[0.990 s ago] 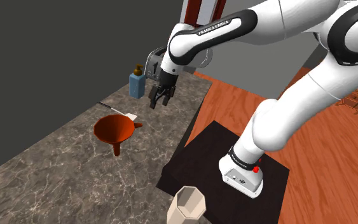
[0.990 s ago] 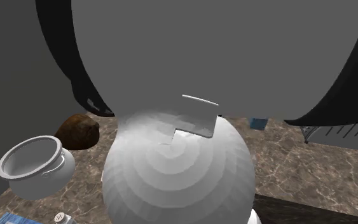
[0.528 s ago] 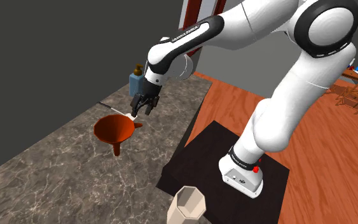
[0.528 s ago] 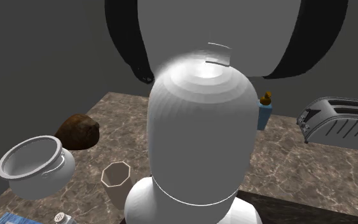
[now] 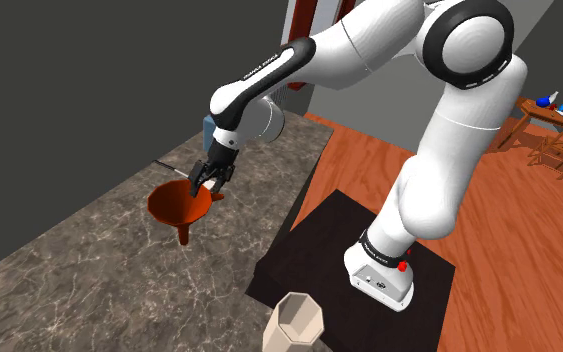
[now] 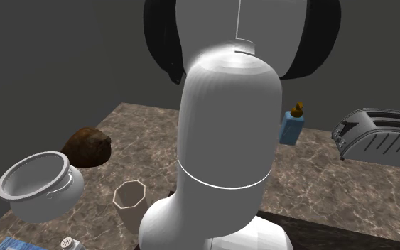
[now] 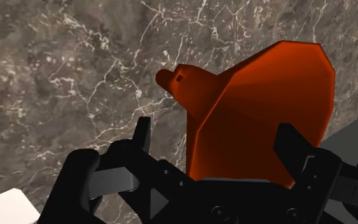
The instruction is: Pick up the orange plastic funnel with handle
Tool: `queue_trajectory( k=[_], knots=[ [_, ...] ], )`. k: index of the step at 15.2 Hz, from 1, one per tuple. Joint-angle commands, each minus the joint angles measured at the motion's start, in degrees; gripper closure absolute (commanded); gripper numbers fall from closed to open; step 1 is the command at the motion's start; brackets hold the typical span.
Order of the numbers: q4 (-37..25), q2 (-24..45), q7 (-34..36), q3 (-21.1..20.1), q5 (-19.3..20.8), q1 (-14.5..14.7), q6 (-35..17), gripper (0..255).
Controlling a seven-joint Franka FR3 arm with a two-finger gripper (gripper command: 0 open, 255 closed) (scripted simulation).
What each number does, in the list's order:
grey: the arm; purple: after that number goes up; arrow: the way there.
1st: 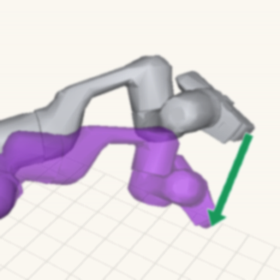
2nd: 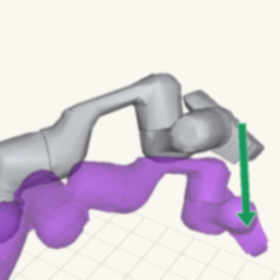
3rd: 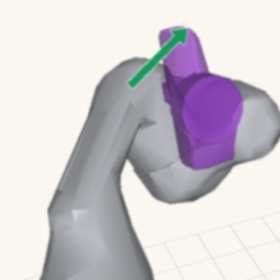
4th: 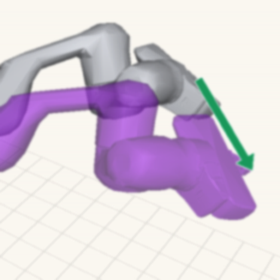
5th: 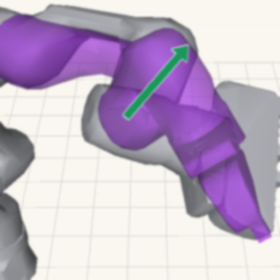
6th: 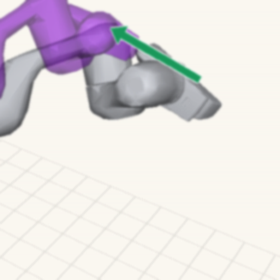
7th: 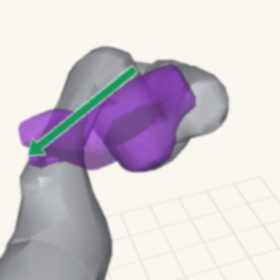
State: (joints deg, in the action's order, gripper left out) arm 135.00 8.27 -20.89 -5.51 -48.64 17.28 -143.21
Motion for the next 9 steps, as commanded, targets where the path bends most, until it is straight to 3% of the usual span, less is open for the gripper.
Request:
queue_trajectory(
  k=[1,4,5,9],
  knots=[
    [-0.12,1.42,-1.43,-0.23,-1.21,-0.02,-1.06,0],
    [-0.22,2.52,-2.52,-0.43,-2.13,-0.06,-1.84,0],
    [-0.37,2.62,-2.41,-0.44,-2.07,-0.02,-1.84,255],
    [-0.46,2.66,-2.38,-0.42,-2.01,-0.04,-1.79,255]
  ],
)
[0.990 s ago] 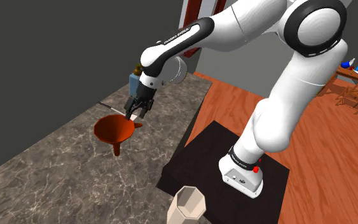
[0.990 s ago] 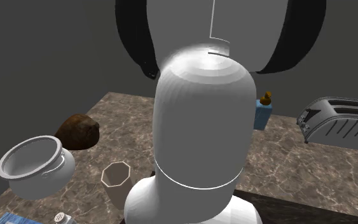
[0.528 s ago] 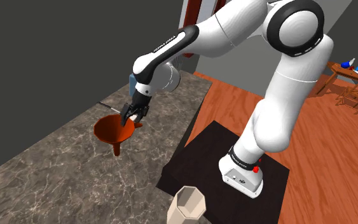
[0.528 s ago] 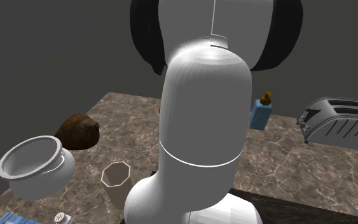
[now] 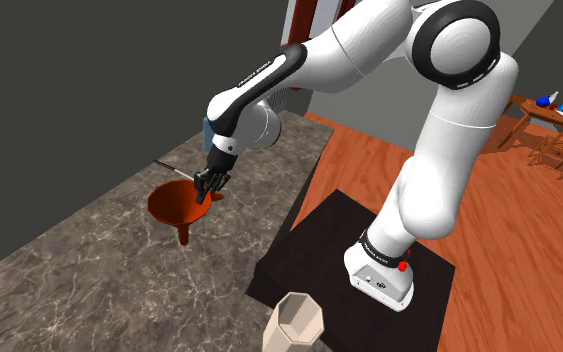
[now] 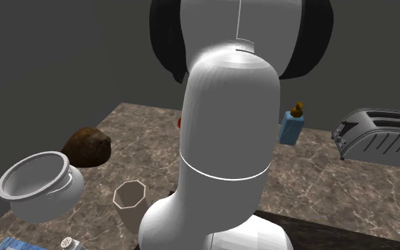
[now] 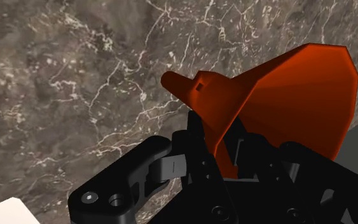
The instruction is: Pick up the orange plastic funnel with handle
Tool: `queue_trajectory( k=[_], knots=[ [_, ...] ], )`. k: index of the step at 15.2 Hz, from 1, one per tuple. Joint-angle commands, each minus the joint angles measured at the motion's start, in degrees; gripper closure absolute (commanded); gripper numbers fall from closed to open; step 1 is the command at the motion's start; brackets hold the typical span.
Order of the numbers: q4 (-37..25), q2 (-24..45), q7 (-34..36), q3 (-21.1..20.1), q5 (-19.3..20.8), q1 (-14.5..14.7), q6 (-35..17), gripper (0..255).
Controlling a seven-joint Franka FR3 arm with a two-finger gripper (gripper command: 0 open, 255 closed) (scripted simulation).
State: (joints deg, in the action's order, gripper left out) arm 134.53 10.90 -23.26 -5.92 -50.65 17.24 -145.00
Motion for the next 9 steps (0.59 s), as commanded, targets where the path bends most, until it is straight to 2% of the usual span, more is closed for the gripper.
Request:
queue_trajectory(
  k=[1,5,9],
  knots=[
    [0.0,0.03,0.0,0.0,0.0,0.0,0.0,255],
    [0.23,-0.11,-0.16,-0.02,-0.12,-0.02,-0.05,255],
    [0.44,-2.86,2.59,0.47,2.19,0.06,1.96,255]
  ],
)
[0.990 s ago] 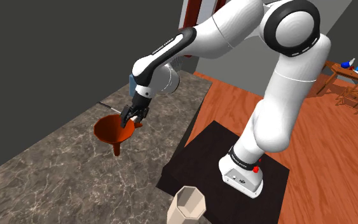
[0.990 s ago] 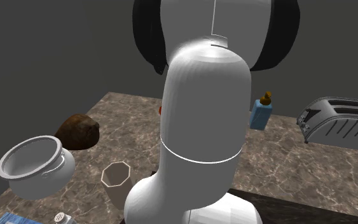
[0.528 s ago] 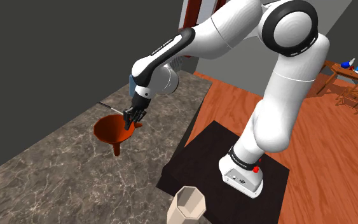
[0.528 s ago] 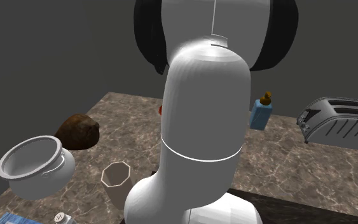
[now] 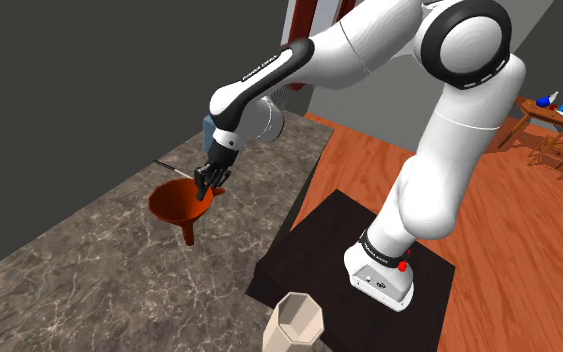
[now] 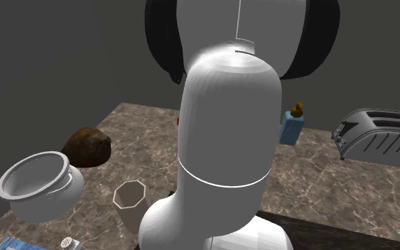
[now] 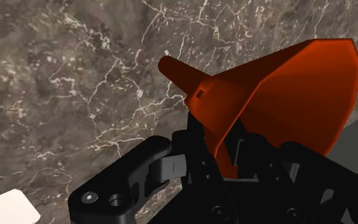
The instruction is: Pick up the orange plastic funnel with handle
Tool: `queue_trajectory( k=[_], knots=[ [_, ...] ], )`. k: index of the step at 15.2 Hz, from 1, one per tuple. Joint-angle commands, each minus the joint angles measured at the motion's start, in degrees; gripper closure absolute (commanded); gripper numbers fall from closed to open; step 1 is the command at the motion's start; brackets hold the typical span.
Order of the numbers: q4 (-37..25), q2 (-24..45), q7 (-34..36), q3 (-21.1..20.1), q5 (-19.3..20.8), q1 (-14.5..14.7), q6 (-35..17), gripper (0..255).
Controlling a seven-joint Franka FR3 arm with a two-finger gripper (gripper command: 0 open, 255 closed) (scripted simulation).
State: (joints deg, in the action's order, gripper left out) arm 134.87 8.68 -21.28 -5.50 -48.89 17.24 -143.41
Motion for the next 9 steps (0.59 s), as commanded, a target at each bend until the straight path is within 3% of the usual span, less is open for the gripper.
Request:
queue_trajectory(
  k=[1,9],
  knots=[
    [0.12,-1.32,1.28,0.16,0.99,0.07,0.89,255],
    [-0.29,-6.3,6.36,0.82,5.18,-0.08,5.27,255]
  ],
)
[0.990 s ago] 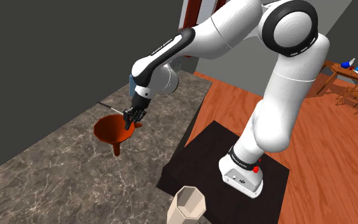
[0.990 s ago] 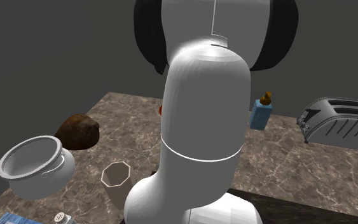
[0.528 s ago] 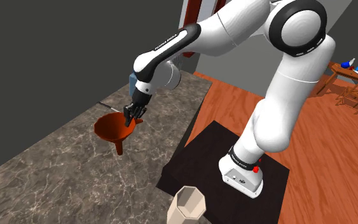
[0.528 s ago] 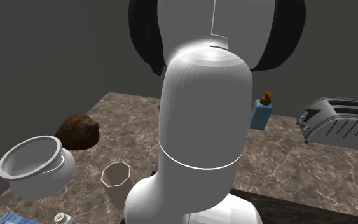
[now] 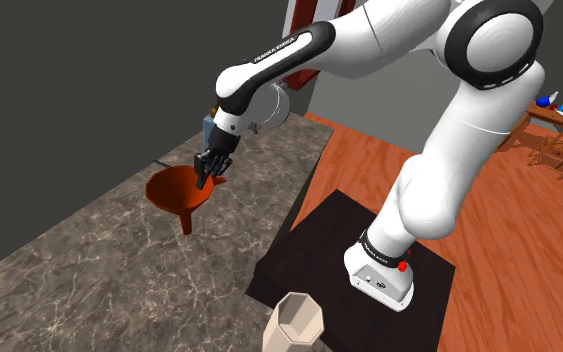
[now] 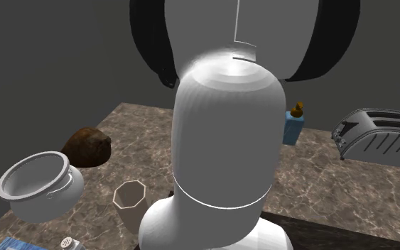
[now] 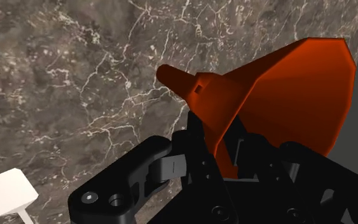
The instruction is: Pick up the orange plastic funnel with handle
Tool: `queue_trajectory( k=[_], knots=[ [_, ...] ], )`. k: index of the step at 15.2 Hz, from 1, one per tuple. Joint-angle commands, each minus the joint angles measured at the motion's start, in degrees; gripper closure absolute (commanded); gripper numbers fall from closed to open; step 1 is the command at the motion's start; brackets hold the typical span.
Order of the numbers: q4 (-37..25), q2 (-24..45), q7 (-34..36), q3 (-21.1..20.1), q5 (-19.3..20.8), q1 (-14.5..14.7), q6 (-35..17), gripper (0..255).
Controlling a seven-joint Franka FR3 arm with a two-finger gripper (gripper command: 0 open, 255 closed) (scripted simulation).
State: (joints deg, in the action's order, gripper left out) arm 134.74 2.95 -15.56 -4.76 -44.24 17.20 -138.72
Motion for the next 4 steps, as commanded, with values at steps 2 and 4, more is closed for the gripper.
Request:
queue_trajectory(
  k=[2,4],
  knots=[
    [-0.4,-1.71,1.81,0.2,1.47,-0.12,1.73,255],
    [-0.42,-1.8,1.9,0.21,1.55,-0.13,1.82,255]
  ],
)
